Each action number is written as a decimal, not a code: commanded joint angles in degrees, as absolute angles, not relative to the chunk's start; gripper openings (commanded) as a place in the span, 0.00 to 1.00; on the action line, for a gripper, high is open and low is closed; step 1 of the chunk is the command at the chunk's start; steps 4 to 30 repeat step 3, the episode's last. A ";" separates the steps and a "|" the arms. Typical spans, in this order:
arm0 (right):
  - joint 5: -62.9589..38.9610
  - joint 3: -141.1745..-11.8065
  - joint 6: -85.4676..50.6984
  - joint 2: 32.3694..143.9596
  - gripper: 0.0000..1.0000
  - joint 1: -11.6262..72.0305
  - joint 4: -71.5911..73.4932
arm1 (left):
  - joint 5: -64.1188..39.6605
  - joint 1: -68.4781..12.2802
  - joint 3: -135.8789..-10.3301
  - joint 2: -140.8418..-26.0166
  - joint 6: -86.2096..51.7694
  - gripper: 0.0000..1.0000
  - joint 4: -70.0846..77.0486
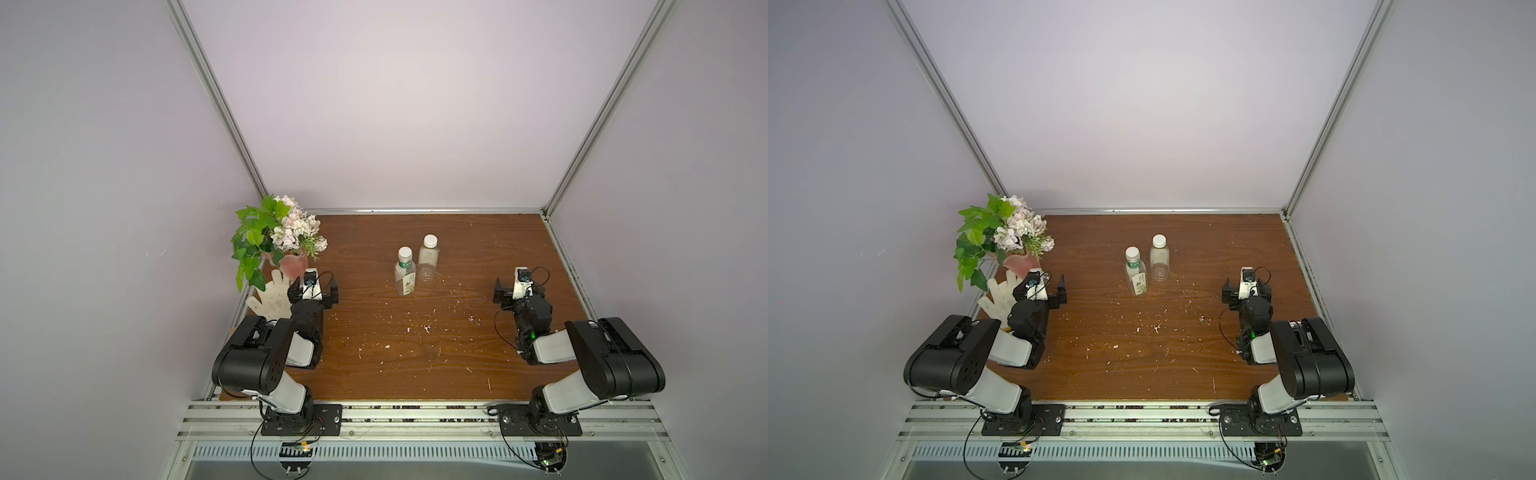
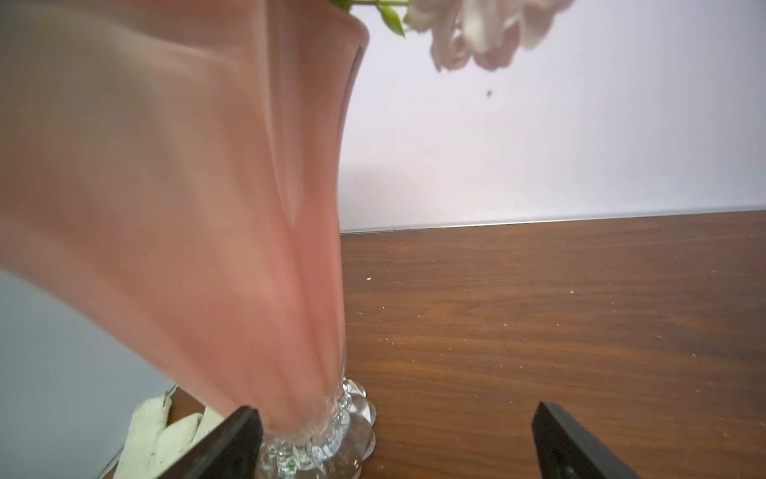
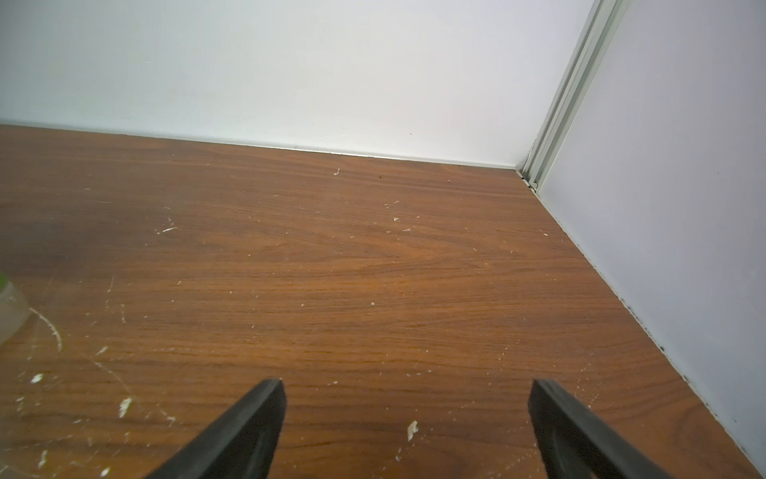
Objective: Screw on the bottle caps
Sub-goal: Reset both arms
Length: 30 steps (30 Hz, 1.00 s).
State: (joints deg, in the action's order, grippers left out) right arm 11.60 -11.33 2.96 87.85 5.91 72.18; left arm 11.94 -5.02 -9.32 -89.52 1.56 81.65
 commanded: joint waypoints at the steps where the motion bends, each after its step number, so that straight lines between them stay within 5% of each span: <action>1: 10.95 -12.21 2.11 87.10 0.99 5.72 73.76 | 9.68 -3.96 -9.33 -88.73 0.70 0.99 80.17; 30: 11.05 -12.18 2.11 87.01 0.99 5.74 73.76 | 9.29 -4.09 -7.56 -88.68 1.24 0.99 83.05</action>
